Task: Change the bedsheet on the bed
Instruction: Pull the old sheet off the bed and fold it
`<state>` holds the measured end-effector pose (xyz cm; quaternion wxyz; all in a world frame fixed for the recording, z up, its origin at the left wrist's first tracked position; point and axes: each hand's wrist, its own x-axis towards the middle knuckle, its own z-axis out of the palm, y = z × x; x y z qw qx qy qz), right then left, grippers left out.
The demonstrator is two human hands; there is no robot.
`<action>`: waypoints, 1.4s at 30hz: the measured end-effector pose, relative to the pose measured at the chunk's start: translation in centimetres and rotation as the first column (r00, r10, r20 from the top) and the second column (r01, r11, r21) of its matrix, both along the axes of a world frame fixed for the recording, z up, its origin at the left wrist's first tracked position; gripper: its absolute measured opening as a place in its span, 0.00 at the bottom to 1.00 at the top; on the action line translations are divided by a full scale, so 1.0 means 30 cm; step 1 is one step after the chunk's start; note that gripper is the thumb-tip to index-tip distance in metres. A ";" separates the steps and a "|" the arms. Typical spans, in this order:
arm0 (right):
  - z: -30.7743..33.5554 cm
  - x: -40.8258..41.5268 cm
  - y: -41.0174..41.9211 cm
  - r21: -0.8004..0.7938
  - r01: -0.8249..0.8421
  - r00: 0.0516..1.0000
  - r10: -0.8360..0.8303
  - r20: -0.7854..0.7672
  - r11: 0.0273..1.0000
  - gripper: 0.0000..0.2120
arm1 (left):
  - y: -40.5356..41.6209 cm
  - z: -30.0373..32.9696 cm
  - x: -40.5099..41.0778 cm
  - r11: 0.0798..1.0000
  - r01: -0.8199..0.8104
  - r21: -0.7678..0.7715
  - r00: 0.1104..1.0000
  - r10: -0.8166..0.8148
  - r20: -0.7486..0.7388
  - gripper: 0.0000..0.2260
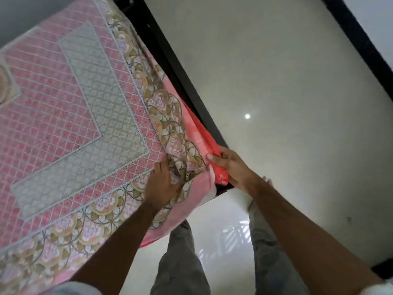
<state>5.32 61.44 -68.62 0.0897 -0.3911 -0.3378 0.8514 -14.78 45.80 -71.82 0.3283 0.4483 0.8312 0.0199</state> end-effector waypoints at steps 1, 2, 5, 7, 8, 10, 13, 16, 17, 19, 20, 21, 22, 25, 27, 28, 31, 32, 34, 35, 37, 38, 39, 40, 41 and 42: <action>0.019 0.054 0.037 -0.027 -0.041 0.999 0.040 -0.034 0.999 0.10 | 0.019 0.007 0.022 0.999 -0.029 -0.039 1.000 0.029 -0.005 0.49; 0.033 0.103 0.067 -0.039 -0.081 0.996 0.080 -0.031 0.996 0.10 | 0.034 0.014 0.042 0.995 -0.046 -0.091 0.999 0.045 -0.016 0.50; 0.006 0.200 0.149 -0.034 -0.145 0.982 0.148 0.118 0.989 0.15 | 0.089 0.010 0.082 0.971 -0.101 -0.215 0.995 0.097 -0.029 0.48; -0.004 0.211 0.203 -0.022 -0.225 0.960 0.225 0.167 0.974 0.15 | 0.125 0.006 0.098 0.946 -0.159 -0.283 0.987 0.157 -0.030 0.46; -0.012 0.206 0.226 -0.019 -0.263 0.950 0.262 0.169 0.965 0.13 | 0.140 0.003 0.101 0.931 -0.170 -0.323 0.985 0.168 -0.033 0.45; -0.015 0.184 0.265 -0.029 -0.323 0.934 0.324 0.150 0.946 0.08 | 0.161 -0.007 0.092 0.914 -0.183 -0.362 0.982 0.185 -0.028 0.44; -0.012 0.135 0.322 -0.045 -0.383 0.912 0.385 0.140 0.923 0.07 | 0.184 -0.045 0.056 0.916 -0.200 -0.349 0.979 0.203 -0.030 0.41; -0.056 0.083 0.390 0.003 -0.409 0.879 0.393 0.270 0.912 0.05 | 0.209 -0.041 0.069 0.921 -0.252 -0.299 0.968 0.239 -0.080 0.35; -0.068 0.064 0.417 0.006 -0.426 0.860 0.403 0.312 0.905 0.04 | 0.218 -0.037 0.075 0.926 -0.266 -0.266 0.963 0.241 -0.124 0.31; -0.078 0.014 0.485 -0.061 -0.428 0.847 0.423 0.322 0.902 0.02 | 0.254 -0.035 0.069 0.944 -0.268 -0.190 0.946 0.222 -0.235 0.24; -0.076 -0.015 0.516 -0.123 -0.404 0.856 0.422 0.297 0.906 0.02 | 0.275 -0.036 0.063 0.953 -0.255 -0.162 0.939 0.203 -0.278 0.22; -0.088 -0.057 0.554 -0.155 -0.407 0.855 0.435 0.281 0.900 0.04 | 0.300 -0.044 0.047 0.959 -0.252 -0.130 0.929 0.202 -0.309 0.21; -0.097 -0.110 0.586 -0.151 -0.435 0.841 0.461 0.284 0.887 0.05 | 0.328 -0.052 0.024 0.960 -0.265 -0.089 0.918 0.222 -0.330 0.20; -0.201 -0.297 0.669 -0.006 -0.615 0.715 0.561 0.418 0.789 0.07 | 0.426 -0.086 -0.067 0.927 -0.366 0.082 0.855 0.369 -0.365 0.20; -0.264 -0.437 0.740 0.128 -0.721 0.632 0.570 0.525 0.681 0.11 | 0.495 -0.119 -0.147 0.902 -0.412 0.131 0.826 0.431 -0.362 0.25; -0.284 -0.508 0.779 0.198 -0.772 0.594 0.574 0.564 0.604 0.11 | 0.528 -0.132 -0.190 0.889 -0.438 0.134 0.818 0.456 -0.351 0.28; -0.293 -0.721 0.921 0.345 -0.773 0.629 0.566 0.533 0.533 0.06 | 0.614 -0.157 -0.311 0.884 -0.454 0.109 0.829 0.464 -0.312 0.38; -0.293 -0.803 0.973 0.373 -0.762 0.643 0.549 0.533 0.530 0.06 | 0.650 -0.156 -0.363 0.894 -0.437 0.097 0.839 0.444 -0.316 0.40; -0.299 -0.956 1.079 0.453 -0.753 0.658 0.529 0.535 0.478 0.06 | 0.726 -0.152 -0.469 0.897 -0.436 0.067 0.849 0.435 -0.301 0.43; -0.294 -1.013 1.121 0.495 -0.738 0.674 0.522 0.522 0.458 0.05 | 0.758 -0.150 -0.507 0.895 -0.443 0.061 0.850 0.441 -0.287 0.44; -0.283 -1.131 1.198 0.478 -0.723 0.691 0.508 0.514 0.499 0.09 | 0.819 -0.152 -0.584 0.883 -0.466 0.062 0.844 0.464 -0.268 0.44; -0.279 -1.185 1.232 0.460 -0.714 0.699 0.503 0.508 0.528 0.11 | 0.845 -0.156 -0.621 0.879 -0.473 0.064 0.841 0.472 -0.263 0.45; -0.276 -1.234 1.265 0.459 -0.704 0.709 0.493 0.504 0.543 0.13 | 0.874 -0.158 -0.657 0.876 -0.478 0.061 0.841 0.476 -0.256 0.45; -0.271 -1.274 1.292 0.468 -0.696 0.717 0.488 0.499 0.544 0.15 | 0.900 -0.157 -0.685 0.872 -0.487 0.056 0.839 0.484 -0.248 0.44; -0.270 -1.323 1.320 0.475 -0.693 0.719 0.484 0.498 0.542 0.16 | 0.932 -0.153 -0.717 0.861 -0.506 0.048 0.833 0.502 -0.233 0.44; -0.269 -1.370 1.342 0.486 -0.694 0.720 0.482 0.500 0.532 0.18 | 0.960 -0.149 -0.746 0.846 -0.531 0.044 0.822 0.527 -0.218 0.43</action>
